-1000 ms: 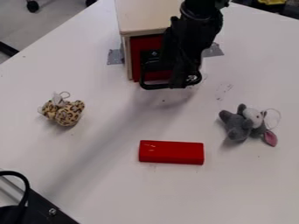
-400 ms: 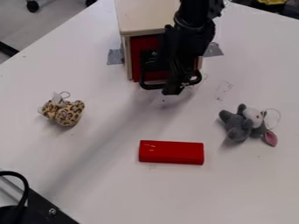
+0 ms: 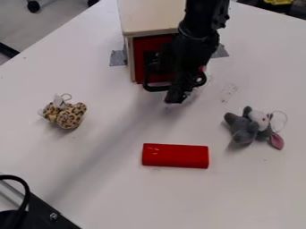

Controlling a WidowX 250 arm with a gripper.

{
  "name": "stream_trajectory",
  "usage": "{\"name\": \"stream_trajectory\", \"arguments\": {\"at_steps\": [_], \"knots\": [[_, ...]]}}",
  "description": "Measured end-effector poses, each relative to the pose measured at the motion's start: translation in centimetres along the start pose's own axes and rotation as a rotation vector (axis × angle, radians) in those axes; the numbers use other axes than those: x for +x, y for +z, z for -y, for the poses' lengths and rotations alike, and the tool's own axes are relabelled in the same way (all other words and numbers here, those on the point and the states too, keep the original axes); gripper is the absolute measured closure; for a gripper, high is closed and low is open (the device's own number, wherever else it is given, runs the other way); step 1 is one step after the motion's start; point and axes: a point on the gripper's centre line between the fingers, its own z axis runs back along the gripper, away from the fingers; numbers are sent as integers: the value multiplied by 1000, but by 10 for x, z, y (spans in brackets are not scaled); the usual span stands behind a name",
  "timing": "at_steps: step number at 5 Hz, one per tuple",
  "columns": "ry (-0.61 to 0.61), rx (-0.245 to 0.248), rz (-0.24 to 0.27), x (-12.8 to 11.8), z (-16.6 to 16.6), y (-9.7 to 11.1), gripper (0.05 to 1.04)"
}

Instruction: Opened the drawer

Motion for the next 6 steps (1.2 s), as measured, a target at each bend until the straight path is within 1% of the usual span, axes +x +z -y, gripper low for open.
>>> {"name": "stream_trajectory", "arguments": {"at_steps": [1,2,3,4,5,6], "knots": [[-4,-6,-29,0,0,-11,85],[3,-1,-30,4,-4,-15,117],[17,3,-26,6,-6,-17,393],[17,-2,-18,7,-6,-17,697],[9,-31,-9,8,1,-15,912],[5,-43,14,7,12,-5,956]]}}
